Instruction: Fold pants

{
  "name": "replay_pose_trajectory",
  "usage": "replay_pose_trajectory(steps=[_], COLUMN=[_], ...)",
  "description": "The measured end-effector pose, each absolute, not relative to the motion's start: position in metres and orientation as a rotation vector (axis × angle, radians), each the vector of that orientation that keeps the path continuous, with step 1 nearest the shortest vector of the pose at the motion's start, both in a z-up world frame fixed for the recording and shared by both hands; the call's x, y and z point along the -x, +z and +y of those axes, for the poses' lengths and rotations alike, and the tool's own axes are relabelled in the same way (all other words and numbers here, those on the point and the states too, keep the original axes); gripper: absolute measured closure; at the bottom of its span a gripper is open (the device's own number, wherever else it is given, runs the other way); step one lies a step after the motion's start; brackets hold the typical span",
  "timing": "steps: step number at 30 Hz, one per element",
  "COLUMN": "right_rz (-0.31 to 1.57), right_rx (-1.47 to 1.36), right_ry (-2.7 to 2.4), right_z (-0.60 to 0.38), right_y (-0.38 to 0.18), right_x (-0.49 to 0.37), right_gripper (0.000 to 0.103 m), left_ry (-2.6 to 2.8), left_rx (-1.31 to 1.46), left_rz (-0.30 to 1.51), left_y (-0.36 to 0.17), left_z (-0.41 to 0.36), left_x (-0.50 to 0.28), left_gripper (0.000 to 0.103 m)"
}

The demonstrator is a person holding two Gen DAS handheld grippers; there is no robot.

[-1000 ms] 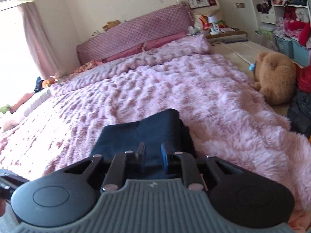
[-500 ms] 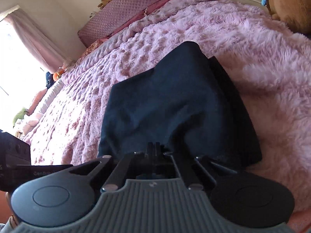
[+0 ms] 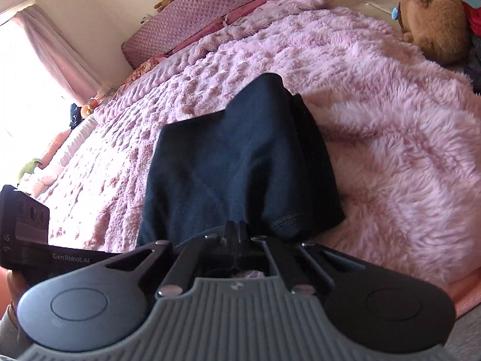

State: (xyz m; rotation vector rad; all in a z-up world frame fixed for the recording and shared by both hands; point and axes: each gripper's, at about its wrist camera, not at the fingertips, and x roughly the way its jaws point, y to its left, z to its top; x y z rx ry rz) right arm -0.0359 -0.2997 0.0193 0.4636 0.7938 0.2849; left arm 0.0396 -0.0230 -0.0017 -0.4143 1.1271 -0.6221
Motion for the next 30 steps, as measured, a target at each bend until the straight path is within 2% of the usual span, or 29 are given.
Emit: replay_pose_trajectory(steps=[1,2,3,4,5,8,13,17,21,23,25,27,30], right_rz=[0.770,0.747,0.719,0.686,0.667,0.670,0.743,0.828,0.882,0.873,0.884,0.917,0.941], right_rx=[-0.458,-0.455,-0.459,-0.479,-0.505,-0.552,-0.653,-0.716,-0.830,-0.968,-1.076,-1.097,-1.112], right_ry=[0.291,0.289,0.286,0.292,0.293,0.262,0.258,0.276,0.345,0.427,0.477,0.529,0.602], right_z=[-0.303,-0.306,-0.310,-0.315,-0.322,-0.338,-0.363,-0.373,-0.387,-0.397,-0.402,-0.398,-0.388], right_y=[0.026,0.031,0.036,0.040,0.043,0.045,0.029,0.006,-0.023,-0.040,-0.057,-0.068,-0.075], right_x=[0.039,0.042,0.044,0.046,0.046,0.036,0.005,-0.023,-0.046,-0.054,-0.064,-0.076,-0.091], right_gripper=[0.096,0.082,0.052,0.036,0.033,0.033,0.032,0.032,0.033,0.042,0.060,0.064,0.061], left_ry=[-0.639,-0.660,-0.701,-0.739,-0.759,-0.721,-0.694,-0.715,-0.789,-0.806,-0.828,-0.859,-0.890], left_rx=[0.432,0.442,0.457,0.474,0.494,0.580,0.720,0.800,0.904,0.972,0.968,0.992,1.107], left_rz=[1.115,1.098,1.067,1.040,1.018,0.981,1.042,1.163,1.179,1.199,1.214,1.222,1.243], left_y=[0.004,0.009,0.015,0.019,0.023,0.024,-0.013,-0.056,-0.082,-0.092,-0.097,-0.104,-0.119], left_z=[-0.015,-0.007,0.002,0.011,0.020,0.050,0.081,0.073,0.062,0.055,0.044,0.036,0.031], left_x=[-0.041,-0.042,-0.043,-0.045,-0.046,-0.054,-0.084,-0.111,-0.127,-0.137,-0.148,-0.158,-0.174], left_gripper=[0.088,0.079,0.073,0.060,0.051,0.042,0.041,0.041,0.041,0.041,0.041,0.041,0.042])
